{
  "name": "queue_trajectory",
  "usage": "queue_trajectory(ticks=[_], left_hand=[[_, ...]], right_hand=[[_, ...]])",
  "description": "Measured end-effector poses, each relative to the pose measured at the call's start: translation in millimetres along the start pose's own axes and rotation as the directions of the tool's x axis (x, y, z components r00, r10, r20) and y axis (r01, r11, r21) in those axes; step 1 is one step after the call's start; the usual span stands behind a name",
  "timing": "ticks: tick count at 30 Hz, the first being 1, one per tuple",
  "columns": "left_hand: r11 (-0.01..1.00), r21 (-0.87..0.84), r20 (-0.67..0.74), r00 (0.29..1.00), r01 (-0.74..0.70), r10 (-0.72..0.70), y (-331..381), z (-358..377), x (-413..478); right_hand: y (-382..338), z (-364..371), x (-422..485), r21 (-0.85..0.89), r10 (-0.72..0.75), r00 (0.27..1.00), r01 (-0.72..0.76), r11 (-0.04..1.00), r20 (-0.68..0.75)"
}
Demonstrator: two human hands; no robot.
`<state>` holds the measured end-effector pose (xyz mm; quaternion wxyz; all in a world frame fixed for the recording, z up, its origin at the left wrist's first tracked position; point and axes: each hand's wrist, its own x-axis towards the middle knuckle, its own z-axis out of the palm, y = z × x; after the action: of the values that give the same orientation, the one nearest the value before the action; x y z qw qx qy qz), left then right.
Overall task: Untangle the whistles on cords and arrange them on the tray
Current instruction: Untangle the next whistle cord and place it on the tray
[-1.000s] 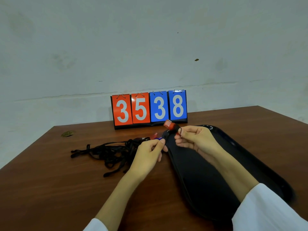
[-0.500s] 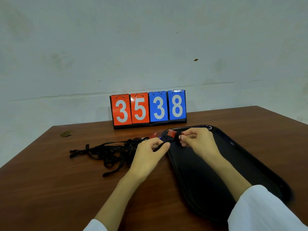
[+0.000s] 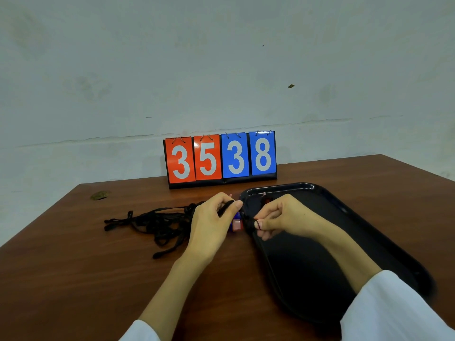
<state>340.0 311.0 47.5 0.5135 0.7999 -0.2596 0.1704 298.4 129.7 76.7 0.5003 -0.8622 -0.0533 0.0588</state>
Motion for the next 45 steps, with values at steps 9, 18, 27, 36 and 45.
queue_trajectory(ticks=[9,18,27,36,45], left_hand=[[0.976,-0.154,0.104,0.985,0.152,-0.137,-1,-2,6],[0.951,-0.183,0.164,0.961,0.25,-0.222,1,7,2],[0.946,-0.212,0.198,0.958,0.246,-0.205,-1,18,-5],[0.989,-0.021,0.248,0.959,0.149,-0.139,-3,26,-13],[0.977,0.214,0.206,0.977,0.009,-0.054,-8,24,-11]], right_hand=[[-7,1,-8,0.167,-0.04,0.989,0.016,0.986,0.145],[-4,3,-3,0.412,-0.093,0.992,0.121,0.903,-0.087],[-3,7,1,0.431,-0.047,0.969,0.151,0.89,-0.243],[7,13,10,0.125,-0.032,0.884,0.101,0.987,-0.466],[8,16,7,-0.424,-0.194,0.861,-0.028,0.905,-0.471]])
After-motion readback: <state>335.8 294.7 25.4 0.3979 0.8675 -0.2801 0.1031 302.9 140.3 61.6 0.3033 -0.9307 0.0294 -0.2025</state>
